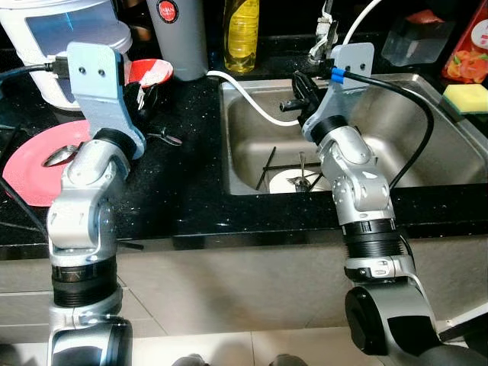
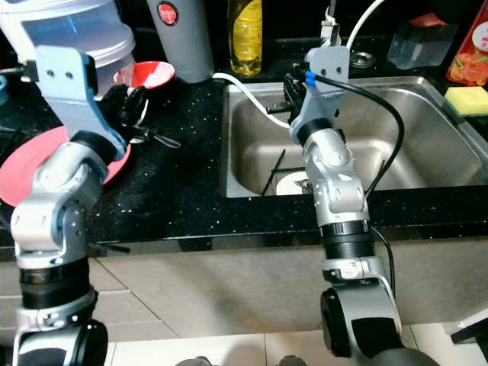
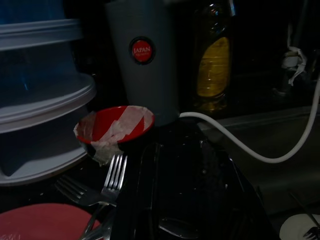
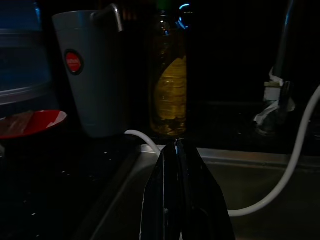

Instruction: Kitchen organization

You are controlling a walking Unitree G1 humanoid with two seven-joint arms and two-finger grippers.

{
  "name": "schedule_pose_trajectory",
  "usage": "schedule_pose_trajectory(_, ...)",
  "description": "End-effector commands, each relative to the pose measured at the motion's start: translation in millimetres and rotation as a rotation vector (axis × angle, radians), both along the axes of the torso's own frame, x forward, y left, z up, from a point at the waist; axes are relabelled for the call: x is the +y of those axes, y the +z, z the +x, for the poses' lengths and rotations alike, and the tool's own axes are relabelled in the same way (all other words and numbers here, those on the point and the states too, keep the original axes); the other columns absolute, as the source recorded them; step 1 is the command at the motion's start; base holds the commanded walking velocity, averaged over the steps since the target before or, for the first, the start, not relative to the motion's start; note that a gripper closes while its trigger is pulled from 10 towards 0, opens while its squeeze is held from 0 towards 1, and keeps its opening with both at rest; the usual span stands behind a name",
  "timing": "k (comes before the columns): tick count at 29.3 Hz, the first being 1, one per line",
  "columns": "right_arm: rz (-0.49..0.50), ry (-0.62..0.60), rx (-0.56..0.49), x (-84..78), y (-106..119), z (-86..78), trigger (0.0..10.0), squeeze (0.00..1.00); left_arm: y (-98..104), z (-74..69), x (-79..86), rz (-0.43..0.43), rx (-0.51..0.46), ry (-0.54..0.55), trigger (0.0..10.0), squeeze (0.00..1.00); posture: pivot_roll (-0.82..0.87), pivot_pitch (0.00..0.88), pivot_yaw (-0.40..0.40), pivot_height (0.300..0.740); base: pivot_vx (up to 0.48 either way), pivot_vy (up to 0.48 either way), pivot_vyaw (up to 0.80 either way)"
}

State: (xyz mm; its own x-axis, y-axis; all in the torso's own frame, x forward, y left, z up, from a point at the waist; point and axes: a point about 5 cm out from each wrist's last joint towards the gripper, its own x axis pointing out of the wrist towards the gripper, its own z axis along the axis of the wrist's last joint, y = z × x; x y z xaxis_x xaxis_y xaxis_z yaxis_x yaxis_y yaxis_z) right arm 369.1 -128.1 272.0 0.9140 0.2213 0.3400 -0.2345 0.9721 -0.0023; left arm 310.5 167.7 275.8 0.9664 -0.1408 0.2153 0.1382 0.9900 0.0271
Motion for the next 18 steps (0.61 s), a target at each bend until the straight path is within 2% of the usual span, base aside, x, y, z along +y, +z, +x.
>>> schedule_pose_trajectory(1,0.01,0.008,-0.005,0.8,-0.6,-0.7,10.0,0.0,-1.8,-2.3,1.7,0.017,0.009,0.017,10.0,0.0,0.14,0.02,0.029,0.74,0.0,0.0,0.0)
schedule_pose_trajectory(3,0.01,0.008,-0.005,0.8,-0.6,-0.7,10.0,0.0,-1.8,-2.3,1.7,0.017,0.009,0.017,10.0,0.0,0.14,0.02,0.029,0.74,0.0,0.0,0.0)
schedule_pose_trajectory(4,0.008,0.02,0.0,4.2,-3.5,-1.4,10.0,0.0,-6.3,-2.4,13.0,0.072,0.06,0.104,10.0,0.0,0.14,0.011,0.03,0.74,0.0,0.0,0.0)
schedule_pose_trajectory(5,0.008,0.02,0.0,4.2,-3.5,-1.4,10.0,0.0,-6.3,-2.4,13.0,0.072,0.06,0.104,10.0,0.0,0.14,0.011,0.03,0.74,0.0,0.0,0.0)
schedule_pose_trajectory(6,0.005,0.029,0.003,6.8,-5.3,-1.9,10.0,0.0,-8.8,-2.5,22.7,0.104,0.083,0.168,10.0,0.0,0.13,0.003,0.027,0.74,0.0,0.0,0.0)
schedule_pose_trajectory(9,0.003,0.037,0.005,9.3,-6.2,-2.5,10.0,0.0,-10.5,-3.1,32.1,0.125,0.097,0.222,10.0,0.0,0.12,0.001,0.03,0.74,0.0,0.0,0.0)
schedule_pose_trajectory(10,-0.002,0.043,0.001,11.3,-5.9,-3.0,10.0,0.0,-17.0,-2.8,47.6,0.2,0.148,0.317,10.0,0.0,0.12,0.0,0.033,0.74,0.0,0.0,0.0)
schedule_pose_trajectory(12,-0.002,0.043,0.001,11.3,-5.9,-3.0,10.0,0.0,-17.0,-2.8,47.6,0.2,0.148,0.317,10.0,0.0,0.12,0.0,0.033,0.74,0.0,0.0,0.0)
schedule_pose_trajectory(13,-0.005,0.044,-0.003,11.9,-5.1,-3.1,10.0,0.0,-25.3,-2.8,61.5,0.308,0.214,0.389,10.0,0.0,0.12,0.0,0.037,0.74,0.0,0.0,0.0)
schedule_pose_trajectory(14,-0.007,0.042,-0.006,11.2,-4.8,-3.2,10.0,0.0,-31.1,-4.4,70.9,0.394,0.27,0.41,10.0,0.0,0.12,0.0,0.043,0.74,0.0,0.0,0.0)
schedule_pose_trajectory(15,-0.007,0.042,-0.006,11.2,-4.8,-3.2,10.0,0.0,-31.1,-4.4,70.9,0.394,0.27,0.41,10.0,0.0,0.12,0.0,0.043,0.74,0.0,0.0,0.0)
schedule_pose_trajectory(16,-0.007,0.036,-0.006,9.5,-5.4,-3.1,10.0,0.0,-33.2,-6.6,75.9,0.462,0.309,0.403,10.0,0.0,0.12,0.0,0.043,0.74,0.0,0.0,0.0)
schedule_pose_trajectory(17,-0.007,0.036,-0.006,9.5,-5.4,-3.1,10.0,0.0,-33.2,-6.6,75.9,0.462,0.309,0.403,10.0,0.0,0.12,0.0,0.043,0.74,0.0,0.0,0.0)
schedule_pose_trajectory(18,-0.005,0.032,-0.005,8.4,-6.4,-3.3,10.0,0.0,-33.2,-8.7,77.8,0.511,0.327,0.386,10.0,0.0,0.12,0.0,0.052,0.74,0.0,0.0,0.0)
